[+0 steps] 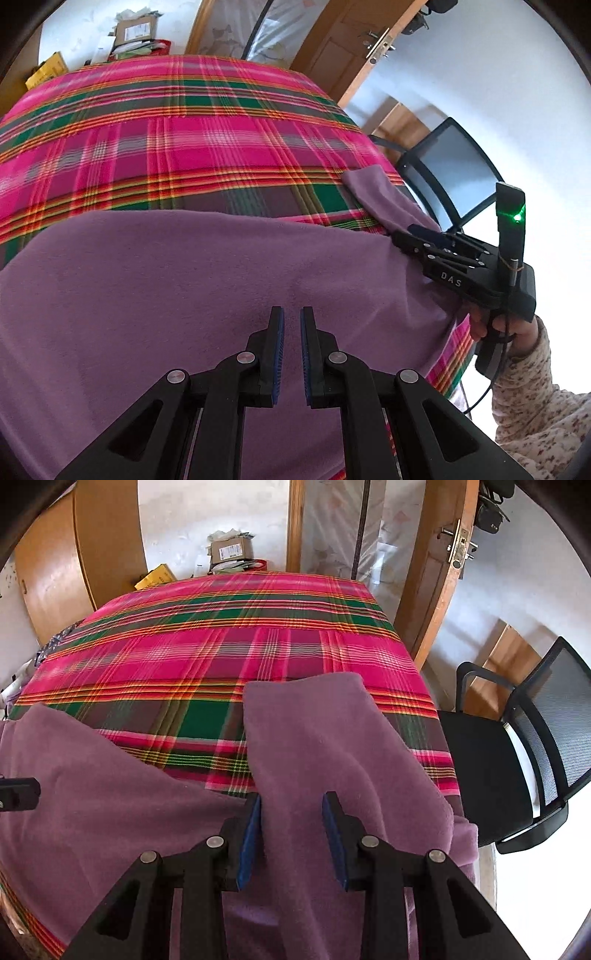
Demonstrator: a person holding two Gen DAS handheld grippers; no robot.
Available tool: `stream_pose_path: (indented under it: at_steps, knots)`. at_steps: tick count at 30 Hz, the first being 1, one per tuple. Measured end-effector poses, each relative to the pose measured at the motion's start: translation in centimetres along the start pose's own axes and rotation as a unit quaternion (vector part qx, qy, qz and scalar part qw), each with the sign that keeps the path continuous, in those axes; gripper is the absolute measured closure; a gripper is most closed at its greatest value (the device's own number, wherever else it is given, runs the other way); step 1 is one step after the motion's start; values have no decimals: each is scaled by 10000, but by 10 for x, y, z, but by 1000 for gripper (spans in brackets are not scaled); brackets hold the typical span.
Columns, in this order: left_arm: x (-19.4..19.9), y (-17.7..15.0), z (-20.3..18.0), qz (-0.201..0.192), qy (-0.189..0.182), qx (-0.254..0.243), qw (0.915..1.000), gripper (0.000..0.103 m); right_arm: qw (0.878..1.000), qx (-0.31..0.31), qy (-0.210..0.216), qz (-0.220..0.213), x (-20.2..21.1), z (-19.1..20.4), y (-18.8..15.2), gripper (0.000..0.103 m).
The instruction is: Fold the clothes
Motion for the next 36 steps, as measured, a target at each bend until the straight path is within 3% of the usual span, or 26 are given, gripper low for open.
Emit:
stream_pose_path:
  at_steps: [2, 7, 10, 18, 22, 30, 36]
  knots:
    - [-2, 1, 1, 28, 9, 12, 10000, 94, 10000, 48, 3, 21, 0, 1, -1, 69]
    - [-5, 1, 1, 61, 7, 41, 10000, 94, 9999, -54, 94, -63, 4, -6, 0, 95]
    - [-5, 1, 0, 69, 3, 27, 10000, 94, 9996, -125, 142, -219, 14, -9, 1, 99]
    - [-4, 3, -3, 46, -15, -4, 10000, 94, 9940, -767, 154, -767, 54, -46, -4, 100]
    - [-3, 3, -7, 35, -33, -49, 10000, 94, 9867, -1283, 83, -994, 74, -81, -13, 100]
    - [-7, -1, -13, 106, -39, -82, 9999, 94, 9749, -1750, 86, -1373, 97, -113, -22, 100]
    - [-10, -4, -16, 134, -121, -65, 9998, 94, 9668, -1655, 596, -1854, 125, -106, -9, 100]
Point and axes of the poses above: each gripper's, at about its wrist camera, not at the fingertips, and x roughly against the way its jaws point, z to its left, y to its top, the point moved 3 cm from there along -x, roughly the way its jaws point, and after that the axes turned 4 degrees about z, right-handed, at the moved point
